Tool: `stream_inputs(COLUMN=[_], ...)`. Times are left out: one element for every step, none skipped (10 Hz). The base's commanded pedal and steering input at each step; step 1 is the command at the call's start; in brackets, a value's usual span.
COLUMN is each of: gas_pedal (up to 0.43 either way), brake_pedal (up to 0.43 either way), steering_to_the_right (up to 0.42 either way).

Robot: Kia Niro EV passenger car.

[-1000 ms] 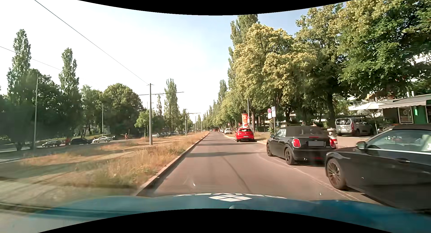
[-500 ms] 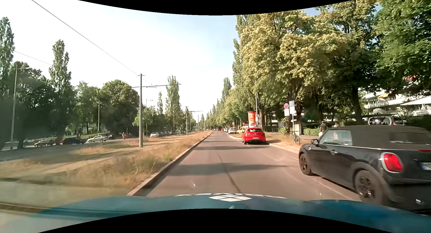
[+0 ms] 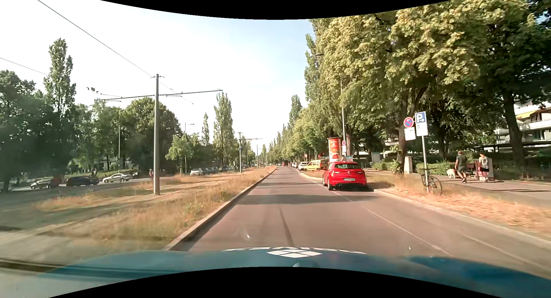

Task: Follow the waypoints while adhering to traffic rules and regulations

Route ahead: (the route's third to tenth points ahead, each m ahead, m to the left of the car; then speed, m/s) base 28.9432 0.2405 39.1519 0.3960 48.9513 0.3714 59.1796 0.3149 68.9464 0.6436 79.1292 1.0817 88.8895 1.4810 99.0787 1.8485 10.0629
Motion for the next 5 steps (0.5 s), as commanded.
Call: stream_inputs(gas_pedal=[0.5,0.5,0.469,0.449,0.409], brake_pedal=[0.0,0.0,0.0,0.0,0.0], steering_to_the_right=[-0.015,-0.012,-0.007,-0.003,-0.002])
